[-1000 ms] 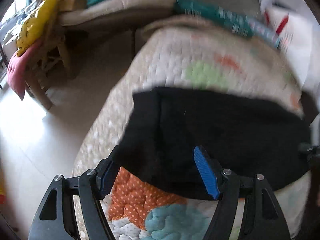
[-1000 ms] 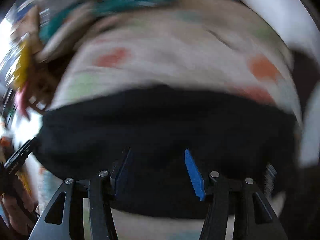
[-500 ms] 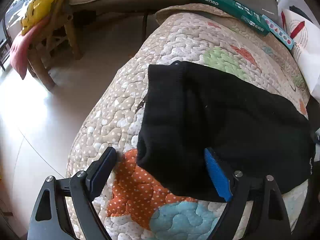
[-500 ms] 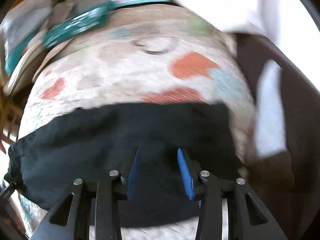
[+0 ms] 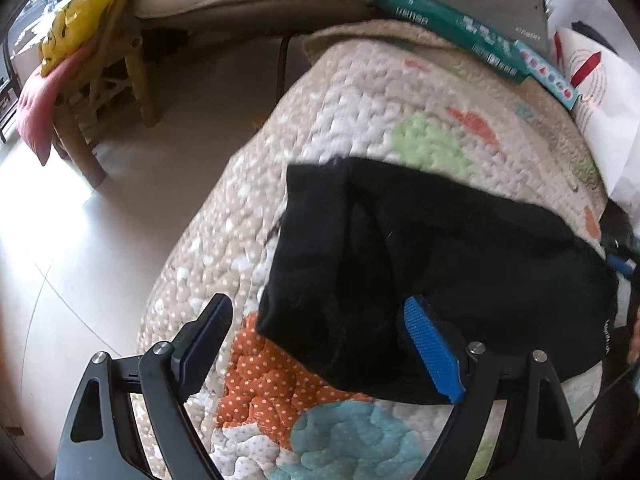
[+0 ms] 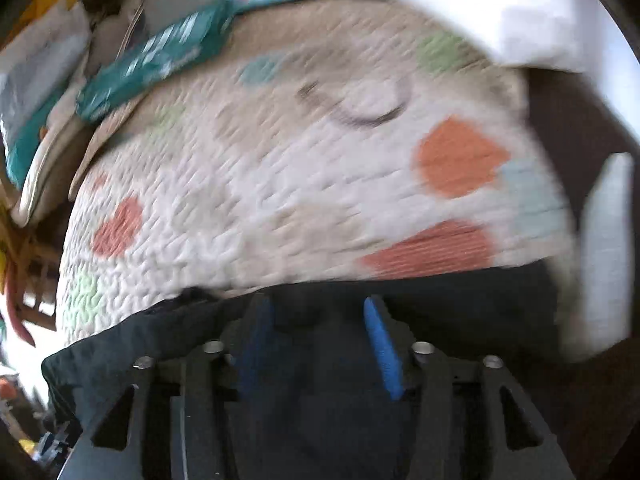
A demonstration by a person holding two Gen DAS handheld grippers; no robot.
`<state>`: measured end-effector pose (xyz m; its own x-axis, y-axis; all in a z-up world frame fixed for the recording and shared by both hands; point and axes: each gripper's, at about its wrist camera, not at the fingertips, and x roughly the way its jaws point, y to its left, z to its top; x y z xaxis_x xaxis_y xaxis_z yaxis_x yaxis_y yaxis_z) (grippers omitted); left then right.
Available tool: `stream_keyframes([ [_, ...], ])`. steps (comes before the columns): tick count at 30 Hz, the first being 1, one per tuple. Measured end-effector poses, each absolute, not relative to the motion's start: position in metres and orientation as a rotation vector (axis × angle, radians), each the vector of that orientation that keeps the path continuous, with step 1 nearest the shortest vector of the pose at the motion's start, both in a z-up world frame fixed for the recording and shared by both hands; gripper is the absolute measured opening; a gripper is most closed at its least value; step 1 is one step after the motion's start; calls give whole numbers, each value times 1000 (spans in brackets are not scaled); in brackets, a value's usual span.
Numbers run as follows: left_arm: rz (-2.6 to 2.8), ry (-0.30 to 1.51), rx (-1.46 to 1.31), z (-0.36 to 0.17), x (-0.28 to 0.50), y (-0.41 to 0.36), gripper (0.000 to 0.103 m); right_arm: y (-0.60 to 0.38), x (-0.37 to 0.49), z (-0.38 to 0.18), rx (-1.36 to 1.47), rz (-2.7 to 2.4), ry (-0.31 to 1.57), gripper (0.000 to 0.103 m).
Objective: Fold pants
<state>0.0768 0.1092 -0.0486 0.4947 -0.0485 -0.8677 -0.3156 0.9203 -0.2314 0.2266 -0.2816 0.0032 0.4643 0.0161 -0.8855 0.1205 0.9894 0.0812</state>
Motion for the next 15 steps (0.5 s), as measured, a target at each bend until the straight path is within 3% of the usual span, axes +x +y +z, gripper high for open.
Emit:
stream_keyframes([
  [9,167,1018,-413,-42,71,116,88,-356,145,-1,287,-57,1109,65],
  [12,187,1021,-476,-45,69,129,88,-356,151,-6,439,22,1117,65],
  [15,191,1025,-500,-47,66,133,88,-313,175,2,331,100,1116,65],
])
